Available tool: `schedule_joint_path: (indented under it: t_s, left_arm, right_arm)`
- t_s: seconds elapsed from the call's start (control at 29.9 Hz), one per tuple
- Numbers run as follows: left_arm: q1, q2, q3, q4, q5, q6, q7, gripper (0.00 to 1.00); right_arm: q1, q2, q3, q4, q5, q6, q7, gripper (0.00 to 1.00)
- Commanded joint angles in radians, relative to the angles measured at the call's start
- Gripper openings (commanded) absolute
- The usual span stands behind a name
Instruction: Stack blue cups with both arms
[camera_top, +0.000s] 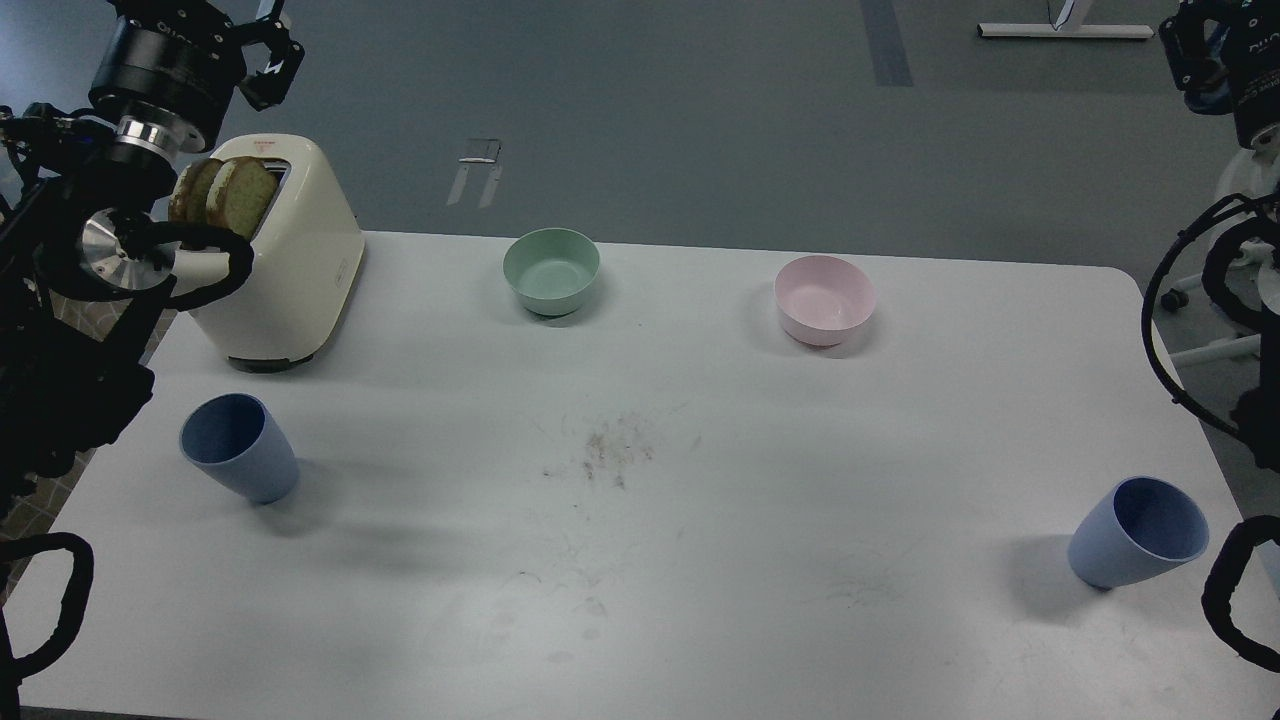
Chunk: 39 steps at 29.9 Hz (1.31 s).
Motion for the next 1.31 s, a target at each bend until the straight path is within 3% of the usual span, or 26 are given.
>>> schedule_joint_path:
  t_s: [0.0, 0.3, 0.57, 0.84, 0.97, 1.27]
  left_arm:
    - [0.002, 0.009, 0.005, -0.002, 0.002, 0.001, 0.001, 0.98]
    - [-0.024, 0.017, 0.013, 0.021, -0.005, 0.007, 0.001, 0.98]
    - [-0.047, 0.017, 0.010, 0.069, -0.005, -0.117, -0.008, 0.98]
    - [-0.049, 0.017, 0.011, 0.061, -0.005, -0.114, -0.010, 0.98]
    - [-0.042, 0.028, 0.016, 0.060, 0.001, -0.114, 0.011, 0.98]
    - [0.059, 0.253, 0.045, -0.052, -0.003, -0.119, 0.012, 0.96]
  right_arm:
    - [0.000, 0.016, 0.001, 0.002, 0.004, -0.001, 0.000, 1.00]
    - [0.006, 0.004, -0.001, -0.006, 0.004, 0.002, 0.000, 1.00]
    - [-0.003, -0.021, 0.004, 0.002, 0.005, 0.001, 0.000, 1.00]
    - [-0.026, -0.021, 0.009, 0.016, 0.079, -0.001, 0.002, 1.00]
    - [-0.075, -0.031, 0.021, 0.063, 0.084, -0.001, 0.002, 1.00]
    - [-0.259, -0.084, 0.085, 0.186, 0.097, 0.010, 0.000, 1.00]
